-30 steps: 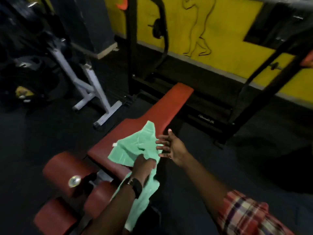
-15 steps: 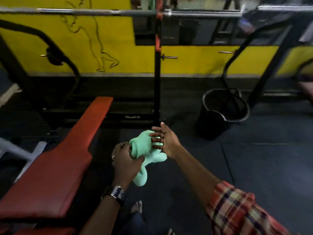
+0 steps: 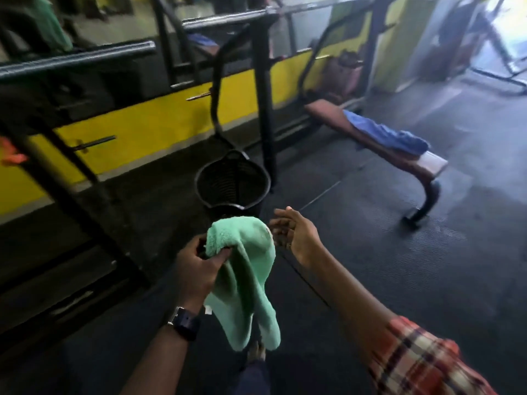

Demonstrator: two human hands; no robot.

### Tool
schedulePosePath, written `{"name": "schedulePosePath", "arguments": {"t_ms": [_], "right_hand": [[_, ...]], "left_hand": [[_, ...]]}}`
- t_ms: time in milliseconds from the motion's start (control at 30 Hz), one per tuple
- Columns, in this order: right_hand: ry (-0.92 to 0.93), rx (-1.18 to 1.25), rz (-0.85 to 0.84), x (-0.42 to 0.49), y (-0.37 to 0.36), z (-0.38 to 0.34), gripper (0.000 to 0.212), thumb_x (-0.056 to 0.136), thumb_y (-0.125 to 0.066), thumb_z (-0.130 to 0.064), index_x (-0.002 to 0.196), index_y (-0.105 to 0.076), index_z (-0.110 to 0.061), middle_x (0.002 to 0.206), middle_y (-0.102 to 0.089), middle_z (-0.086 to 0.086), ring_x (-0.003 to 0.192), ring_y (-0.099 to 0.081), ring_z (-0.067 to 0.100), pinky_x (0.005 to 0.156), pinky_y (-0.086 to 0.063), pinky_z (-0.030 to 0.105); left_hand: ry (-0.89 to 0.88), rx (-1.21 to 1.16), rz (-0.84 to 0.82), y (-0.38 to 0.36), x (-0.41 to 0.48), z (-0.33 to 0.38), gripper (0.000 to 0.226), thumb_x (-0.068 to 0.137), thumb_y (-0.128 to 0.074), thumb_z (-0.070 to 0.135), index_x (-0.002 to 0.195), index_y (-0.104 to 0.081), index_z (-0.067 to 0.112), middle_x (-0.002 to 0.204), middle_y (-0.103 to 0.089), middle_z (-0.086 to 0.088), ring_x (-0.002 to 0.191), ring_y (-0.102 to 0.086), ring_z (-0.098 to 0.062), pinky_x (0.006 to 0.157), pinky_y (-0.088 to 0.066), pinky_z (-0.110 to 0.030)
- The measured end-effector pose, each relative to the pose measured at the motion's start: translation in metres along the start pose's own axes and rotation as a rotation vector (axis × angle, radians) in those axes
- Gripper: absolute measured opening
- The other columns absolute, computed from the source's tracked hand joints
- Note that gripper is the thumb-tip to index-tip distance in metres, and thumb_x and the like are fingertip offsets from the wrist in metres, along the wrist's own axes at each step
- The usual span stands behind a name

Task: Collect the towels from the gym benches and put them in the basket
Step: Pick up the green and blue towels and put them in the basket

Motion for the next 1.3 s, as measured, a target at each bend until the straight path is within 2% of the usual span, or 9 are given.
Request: {"name": "schedulePosePath", "arguments": {"t_ms": [100, 233, 400, 600, 700, 867, 1067, 1133, 1300], "right_hand": [[0.066, 0.039, 0.117, 0.031, 0.046, -0.052, 0.033, 0.093, -0.053, -0.036, 0.101, -0.068, -0.008, 0.081, -0.068, 0.008, 0.057, -0.058, 0.019, 0.052, -0.047, 0.030], [0.121, 0.085, 0.215, 0.061, 0.101, -0.107, 0.031, 0.093, -0.052, -0.038, 0.098, -0.068, -0.012, 0.076, -0.070, 0.004, 0.057, -0.060, 0.016, 0.053, -0.047, 0.029], [0.147, 0.233, 0.312, 0.093, 0.176, -0.155, 0.033, 0.095, -0.047, -0.040, 0.101, -0.067, -0.015, 0.084, -0.070, 0.003, 0.064, -0.061, 0.016, 0.059, -0.049, 0.031], [0.174, 0.328, 0.375, 0.166, 0.262, -0.208, 0.031, 0.096, -0.045, -0.038, 0.098, -0.066, -0.016, 0.090, -0.069, 0.005, 0.073, -0.061, 0.018, 0.065, -0.048, 0.034], [0.155, 0.394, 0.405, 0.212, 0.301, -0.237, 0.030, 0.096, -0.045, -0.038, 0.098, -0.065, -0.017, 0.091, -0.068, 0.004, 0.074, -0.060, 0.018, 0.065, -0.047, 0.032], [0.137, 0.437, 0.401, 0.283, 0.351, -0.288, 0.026, 0.094, -0.047, -0.037, 0.099, -0.064, -0.018, 0.091, -0.070, 0.005, 0.075, -0.062, 0.019, 0.066, -0.046, 0.032], [0.107, 0.472, 0.399, 0.362, 0.399, -0.343, 0.023, 0.094, -0.047, -0.036, 0.097, -0.062, -0.020, 0.086, -0.071, 0.004, 0.072, -0.062, 0.018, 0.064, -0.047, 0.032], [0.098, 0.464, 0.408, 0.388, 0.415, -0.358, 0.024, 0.095, -0.045, -0.036, 0.100, -0.061, -0.019, 0.088, -0.070, 0.005, 0.073, -0.062, 0.019, 0.065, -0.046, 0.033], [0.083, 0.424, 0.440, 0.480, 0.458, -0.408, 0.023, 0.092, -0.048, -0.034, 0.104, -0.060, -0.019, 0.092, -0.069, 0.006, 0.073, -0.061, 0.019, 0.064, -0.046, 0.032]], "left_hand": [[-0.013, -0.051, -0.119, -0.068, 0.048, 0.023, 0.032, 0.065, -0.089, 0.010, 0.084, -0.069, 0.027, 0.078, -0.073, 0.001, 0.067, -0.067, -0.011, 0.064, -0.054, -0.031], [-0.048, -0.096, -0.335, -0.156, 0.099, 0.053, 0.036, 0.062, -0.091, 0.016, 0.090, -0.069, 0.023, 0.081, -0.075, 0.000, 0.071, -0.072, -0.011, 0.062, -0.059, -0.030], [-0.073, -0.109, -0.443, -0.255, 0.148, 0.085, 0.060, 0.049, -0.096, 0.033, 0.094, -0.057, 0.027, 0.090, -0.070, -0.004, 0.076, -0.068, -0.011, 0.068, -0.059, -0.031], [-0.069, -0.082, -0.483, -0.383, 0.207, 0.110, 0.065, 0.045, -0.093, 0.045, 0.102, -0.062, 0.034, 0.096, -0.072, 0.000, 0.084, -0.070, -0.018, 0.074, -0.060, -0.038], [-0.058, -0.105, -0.508, -0.443, 0.234, 0.126, 0.065, 0.044, -0.091, 0.044, 0.103, -0.064, 0.038, 0.092, -0.071, 0.001, 0.079, -0.070, -0.014, 0.072, -0.060, -0.032], [-0.029, -0.077, -0.516, -0.525, 0.282, 0.159, 0.090, 0.051, -0.091, 0.038, 0.132, -0.053, 0.036, 0.098, -0.068, 0.001, 0.080, -0.071, -0.003, 0.065, -0.055, -0.019], [-0.009, -0.090, -0.483, -0.620, 0.343, 0.183, 0.083, 0.062, -0.091, 0.016, 0.134, -0.054, 0.027, 0.103, -0.069, 0.000, 0.085, -0.071, -0.008, 0.070, -0.056, -0.020], [-0.016, -0.102, -0.486, -0.651, 0.363, 0.192, 0.080, 0.064, -0.090, 0.010, 0.135, -0.055, 0.021, 0.104, -0.069, -0.001, 0.090, -0.070, -0.013, 0.075, -0.056, -0.026], [0.027, -0.120, -0.485, -0.743, 0.437, 0.199, 0.064, 0.067, -0.087, 0.007, 0.126, -0.063, 0.013, 0.105, -0.073, -0.005, 0.093, -0.071, -0.016, 0.084, -0.057, -0.033]]}}
Point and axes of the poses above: each hand's wrist, its own x-axis towards the middle knuckle, its own y-axis out of the back of the hand, z = x × y, the point moved 9 cm from there along x, towards the middle knuckle
